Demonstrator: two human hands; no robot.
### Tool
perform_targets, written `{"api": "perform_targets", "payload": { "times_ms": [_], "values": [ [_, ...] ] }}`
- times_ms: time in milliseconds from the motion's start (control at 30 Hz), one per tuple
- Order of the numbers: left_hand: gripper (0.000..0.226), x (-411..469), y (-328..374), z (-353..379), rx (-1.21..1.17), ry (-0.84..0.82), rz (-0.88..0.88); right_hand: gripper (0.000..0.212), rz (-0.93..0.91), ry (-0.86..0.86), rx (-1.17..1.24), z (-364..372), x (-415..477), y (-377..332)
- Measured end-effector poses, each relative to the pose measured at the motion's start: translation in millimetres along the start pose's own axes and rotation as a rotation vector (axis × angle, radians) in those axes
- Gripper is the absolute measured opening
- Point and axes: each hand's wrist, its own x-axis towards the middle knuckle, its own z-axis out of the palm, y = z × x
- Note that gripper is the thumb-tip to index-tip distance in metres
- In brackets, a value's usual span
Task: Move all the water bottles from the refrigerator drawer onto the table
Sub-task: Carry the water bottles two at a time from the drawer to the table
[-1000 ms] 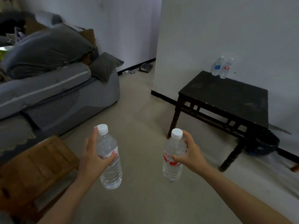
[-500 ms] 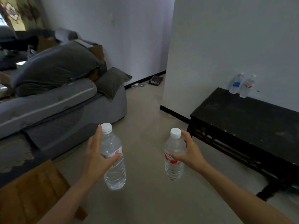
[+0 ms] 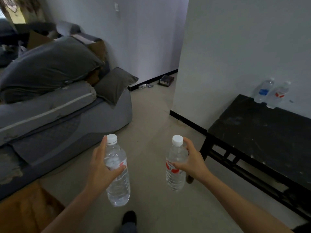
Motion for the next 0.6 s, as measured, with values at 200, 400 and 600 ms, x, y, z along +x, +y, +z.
{"api": "perform_targets", "payload": {
  "times_ms": [200, 400, 600],
  "values": [
    [0.105, 112, -33, 40, -0.039, -0.074, 0.042, 0.084, 0.048, 0.046, -0.019, -6, 96, 13],
    [0.102, 240, -35, 87, -0.065, -0.135, 0.123, 0.083, 0.080, 0.125, -0.073, -24, 196, 8],
    [0.102, 331, -29, 133, -0.114, -0.157, 0.165, 0.087, 0.169, 0.211, -0.098, -42, 265, 19]
  ]
}}
